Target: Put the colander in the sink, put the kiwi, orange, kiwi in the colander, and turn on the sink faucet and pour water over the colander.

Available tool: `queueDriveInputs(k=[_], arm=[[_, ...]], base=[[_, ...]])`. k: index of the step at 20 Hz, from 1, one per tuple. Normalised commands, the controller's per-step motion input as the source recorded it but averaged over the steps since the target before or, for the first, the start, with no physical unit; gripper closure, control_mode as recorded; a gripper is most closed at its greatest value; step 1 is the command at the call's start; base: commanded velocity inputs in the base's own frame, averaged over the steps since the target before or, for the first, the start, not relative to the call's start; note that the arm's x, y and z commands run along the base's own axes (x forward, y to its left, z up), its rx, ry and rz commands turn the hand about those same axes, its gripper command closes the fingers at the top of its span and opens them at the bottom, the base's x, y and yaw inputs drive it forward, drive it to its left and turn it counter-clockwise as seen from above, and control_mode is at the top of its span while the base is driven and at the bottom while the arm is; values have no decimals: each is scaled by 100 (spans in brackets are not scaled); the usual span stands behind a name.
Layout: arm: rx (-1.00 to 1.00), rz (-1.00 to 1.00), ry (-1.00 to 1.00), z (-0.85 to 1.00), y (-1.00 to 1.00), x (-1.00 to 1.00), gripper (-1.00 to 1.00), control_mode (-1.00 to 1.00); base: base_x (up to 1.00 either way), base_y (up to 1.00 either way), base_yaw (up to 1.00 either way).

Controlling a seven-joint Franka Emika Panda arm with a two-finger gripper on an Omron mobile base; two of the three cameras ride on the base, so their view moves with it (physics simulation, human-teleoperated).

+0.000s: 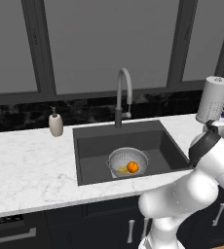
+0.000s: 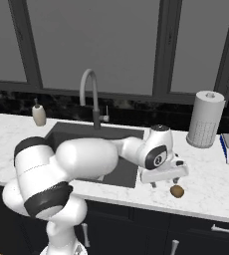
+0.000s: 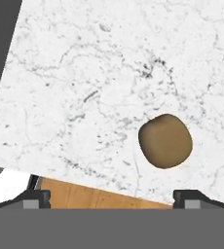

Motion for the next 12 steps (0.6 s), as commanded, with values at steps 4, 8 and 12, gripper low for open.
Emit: queueDriveInputs(k=[4,8,12], arm=[[0,19,0,-7,-33,0,-100,-100],[0,15,0,-7,-27,10,-100,-100],[0,15,0,-5,-29,24,-100,-100]], base=[[0,0,0],[0,0,0],[0,0,0]])
